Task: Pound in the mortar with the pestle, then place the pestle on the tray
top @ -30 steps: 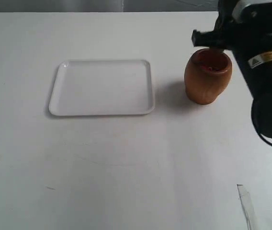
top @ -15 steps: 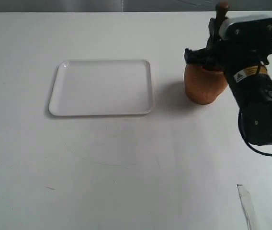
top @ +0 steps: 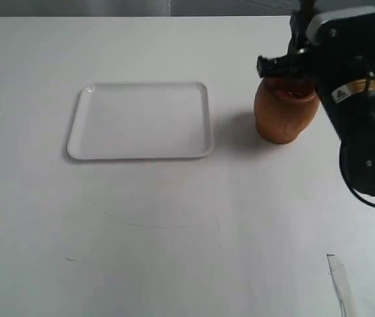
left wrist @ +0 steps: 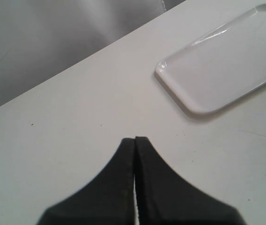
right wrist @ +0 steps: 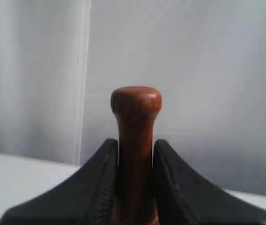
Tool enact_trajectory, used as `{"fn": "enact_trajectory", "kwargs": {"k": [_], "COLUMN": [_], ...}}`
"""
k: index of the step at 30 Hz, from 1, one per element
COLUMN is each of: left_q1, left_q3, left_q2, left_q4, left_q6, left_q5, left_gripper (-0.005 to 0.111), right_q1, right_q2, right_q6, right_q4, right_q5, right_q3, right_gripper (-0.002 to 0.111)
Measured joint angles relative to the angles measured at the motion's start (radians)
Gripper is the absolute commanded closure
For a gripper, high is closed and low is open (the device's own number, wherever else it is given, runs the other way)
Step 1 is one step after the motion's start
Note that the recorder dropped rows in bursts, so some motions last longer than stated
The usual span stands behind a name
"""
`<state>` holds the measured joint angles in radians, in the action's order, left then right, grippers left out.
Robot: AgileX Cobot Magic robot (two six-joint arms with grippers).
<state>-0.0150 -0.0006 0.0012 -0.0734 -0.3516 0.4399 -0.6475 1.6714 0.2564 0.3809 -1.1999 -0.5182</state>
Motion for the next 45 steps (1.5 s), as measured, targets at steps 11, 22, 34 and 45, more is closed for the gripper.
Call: {"fn": "enact_trajectory", "kwargs": {"k": [11,22,34,45], "left_q1": [0.000,0.000,0.000,0.000], "left_q3": [0.000,0.000,0.000,0.000], "left_q2": [0.000,0.000,0.000,0.000], "left_q4": [0.000,0.000,0.000,0.000], "left_q6": [0.000,0.000,0.000,0.000], "left_q5": [0.000,0.000,0.000,0.000], "left_gripper": [0.107,0.107,0.107,0.107], "right_q1": [0.000,0.000,0.000,0.000], "right_q2": [-0.206,0.172,0.129,-0.318], "right_q6": [0.018,-0.008,-0.019,0.040], "right_q4": [-0.008,0.024,-0.005,-0.061], "right_q5": [-0.026,-0.013,-0.014,-0.020], "right_q3": [0.000,0.000,0.000,0.001], "right_gripper": [0.108,0.108,0.108,0.108]}}
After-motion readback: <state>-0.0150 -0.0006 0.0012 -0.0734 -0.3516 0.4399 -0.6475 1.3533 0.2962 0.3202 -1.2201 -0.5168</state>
